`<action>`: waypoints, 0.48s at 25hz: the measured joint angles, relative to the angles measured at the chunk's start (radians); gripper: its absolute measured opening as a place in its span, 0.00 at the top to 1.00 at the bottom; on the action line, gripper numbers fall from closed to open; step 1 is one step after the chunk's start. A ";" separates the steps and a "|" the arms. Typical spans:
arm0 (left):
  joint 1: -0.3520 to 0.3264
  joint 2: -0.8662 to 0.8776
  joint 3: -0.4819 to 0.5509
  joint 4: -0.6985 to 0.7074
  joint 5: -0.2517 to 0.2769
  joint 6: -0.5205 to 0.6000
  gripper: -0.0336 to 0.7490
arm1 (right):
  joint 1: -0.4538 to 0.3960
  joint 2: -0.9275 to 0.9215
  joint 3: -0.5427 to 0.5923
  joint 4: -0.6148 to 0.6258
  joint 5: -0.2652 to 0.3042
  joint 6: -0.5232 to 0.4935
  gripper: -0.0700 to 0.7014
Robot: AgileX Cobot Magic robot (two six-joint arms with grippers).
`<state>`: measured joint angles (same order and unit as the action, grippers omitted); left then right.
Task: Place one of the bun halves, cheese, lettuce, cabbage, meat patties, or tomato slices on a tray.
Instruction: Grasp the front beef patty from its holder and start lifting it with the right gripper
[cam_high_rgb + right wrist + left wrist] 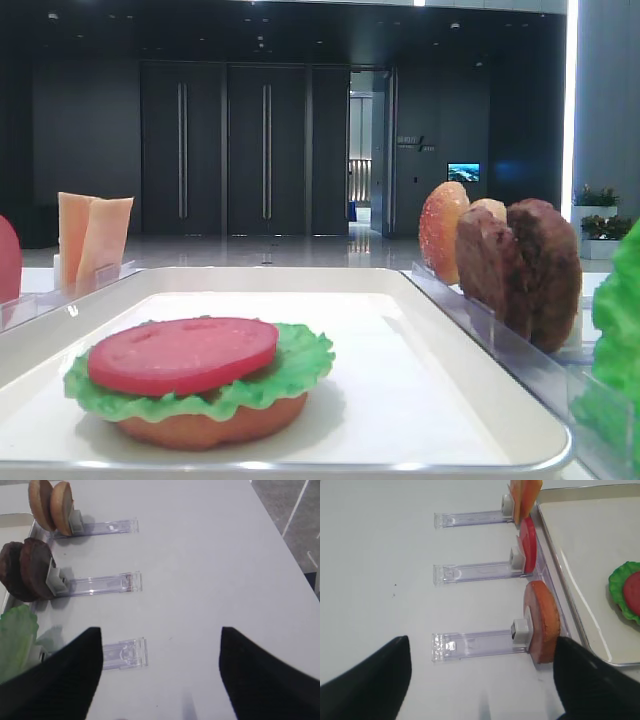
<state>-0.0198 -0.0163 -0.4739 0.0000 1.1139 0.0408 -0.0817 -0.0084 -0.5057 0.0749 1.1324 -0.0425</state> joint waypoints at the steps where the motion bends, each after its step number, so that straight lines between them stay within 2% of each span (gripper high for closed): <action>1: 0.000 0.000 0.000 0.000 0.000 0.000 0.07 | 0.000 0.000 0.000 0.000 0.000 0.000 0.29; 3: 0.000 0.000 0.000 0.000 0.000 0.000 0.07 | 0.000 0.000 0.000 0.001 0.000 0.000 0.25; 6: 0.000 0.000 0.000 0.000 0.000 0.000 0.07 | 0.000 0.000 0.000 0.007 0.000 0.000 0.10; 7: 0.000 0.000 0.000 0.000 0.000 0.000 0.07 | 0.000 0.000 0.000 0.007 0.000 0.000 0.07; 12: 0.000 0.000 0.000 0.000 0.000 0.000 0.07 | 0.000 0.000 0.000 0.015 0.000 0.000 0.04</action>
<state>-0.0198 -0.0163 -0.4739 0.0000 1.1139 0.0408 -0.0817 -0.0084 -0.5057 0.0899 1.1324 -0.0425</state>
